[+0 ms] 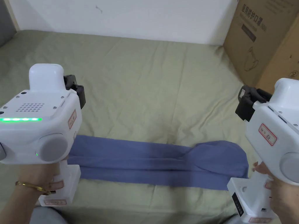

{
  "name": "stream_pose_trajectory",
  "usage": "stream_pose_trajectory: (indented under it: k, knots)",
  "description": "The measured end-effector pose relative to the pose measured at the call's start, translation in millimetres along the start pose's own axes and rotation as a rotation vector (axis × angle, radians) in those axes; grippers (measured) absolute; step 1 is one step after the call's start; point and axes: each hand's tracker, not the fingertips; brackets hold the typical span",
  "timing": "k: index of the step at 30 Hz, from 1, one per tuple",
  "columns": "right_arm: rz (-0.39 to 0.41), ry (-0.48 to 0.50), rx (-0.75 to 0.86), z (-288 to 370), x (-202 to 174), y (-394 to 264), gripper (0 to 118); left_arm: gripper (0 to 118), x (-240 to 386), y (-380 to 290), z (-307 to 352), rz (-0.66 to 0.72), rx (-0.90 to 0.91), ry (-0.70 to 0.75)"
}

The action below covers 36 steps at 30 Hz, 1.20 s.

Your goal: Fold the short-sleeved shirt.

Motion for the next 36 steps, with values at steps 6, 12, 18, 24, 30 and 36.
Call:
stream_pose_trajectory:
  k: [6, 12, 18, 24, 30, 36]
  knots:
    - [-0.014, 0.004, -0.032, -6, 2, -5, 0, 1, -42, 4, -20, 0.167, -0.116, -0.029]
    - [-0.01, -0.008, -0.069, -10, 2, -9, 0, 117, -131, -28, -53, 0.529, -0.357, -0.076]
    - [0.009, -0.024, -0.13, -22, 0, -18, 0, 118, -197, -98, -72, 0.802, -0.533, -0.137]
    - [0.016, -0.057, -0.177, -33, -3, -27, 0, 118, -195, -152, -94, 0.857, -0.639, -0.203]
    - [-0.002, -0.099, -0.219, -36, 3, -36, 0, 114, -189, -183, -122, 0.924, -0.756, -0.219]
    - [0.0, -0.111, -0.242, -41, 3, -37, 0, 90, -169, -179, -129, 0.847, -0.773, -0.236]
